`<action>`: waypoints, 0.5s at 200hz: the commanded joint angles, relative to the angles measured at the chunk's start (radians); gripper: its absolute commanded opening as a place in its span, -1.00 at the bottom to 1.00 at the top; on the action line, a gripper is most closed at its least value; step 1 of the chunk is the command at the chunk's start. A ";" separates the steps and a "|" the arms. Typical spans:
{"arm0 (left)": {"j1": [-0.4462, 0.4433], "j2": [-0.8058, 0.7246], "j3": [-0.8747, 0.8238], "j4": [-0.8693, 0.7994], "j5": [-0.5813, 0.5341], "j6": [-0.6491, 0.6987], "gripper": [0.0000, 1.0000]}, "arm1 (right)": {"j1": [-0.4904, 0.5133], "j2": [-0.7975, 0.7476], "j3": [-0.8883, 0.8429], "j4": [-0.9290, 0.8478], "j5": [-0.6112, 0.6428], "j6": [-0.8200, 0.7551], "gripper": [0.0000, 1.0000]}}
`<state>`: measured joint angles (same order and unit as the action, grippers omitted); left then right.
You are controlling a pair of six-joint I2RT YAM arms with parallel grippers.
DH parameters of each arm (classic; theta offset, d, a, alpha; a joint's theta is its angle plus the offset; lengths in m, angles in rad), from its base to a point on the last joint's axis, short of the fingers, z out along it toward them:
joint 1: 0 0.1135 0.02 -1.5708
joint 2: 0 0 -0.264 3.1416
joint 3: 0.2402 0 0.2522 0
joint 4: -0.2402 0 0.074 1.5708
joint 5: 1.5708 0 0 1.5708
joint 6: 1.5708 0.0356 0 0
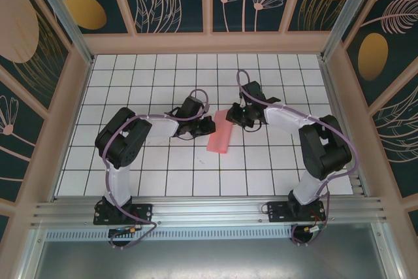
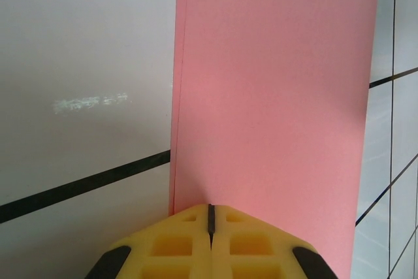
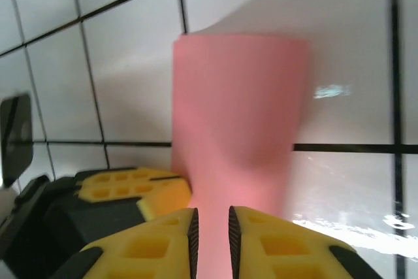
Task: Fold a paper plane with a square sheet of paper (pick it up from the middle)
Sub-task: Fold the square sheet of paper in half at the center of the table.
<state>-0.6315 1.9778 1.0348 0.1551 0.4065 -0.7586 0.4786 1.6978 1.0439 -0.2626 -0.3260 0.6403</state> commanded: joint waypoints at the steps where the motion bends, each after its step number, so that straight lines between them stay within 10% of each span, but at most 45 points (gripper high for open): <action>1: -0.007 0.038 0.000 -0.100 -0.052 0.033 -0.85 | 0.003 0.003 -0.048 0.159 -0.150 0.034 -0.74; 100: -0.008 0.049 0.001 -0.103 -0.050 0.030 -0.85 | -0.006 0.096 -0.170 0.252 -0.163 0.035 -0.77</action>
<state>-0.6342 1.9789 1.0401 0.1455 0.4030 -0.7513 0.4786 1.7649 0.9016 -0.0456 -0.4854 0.6704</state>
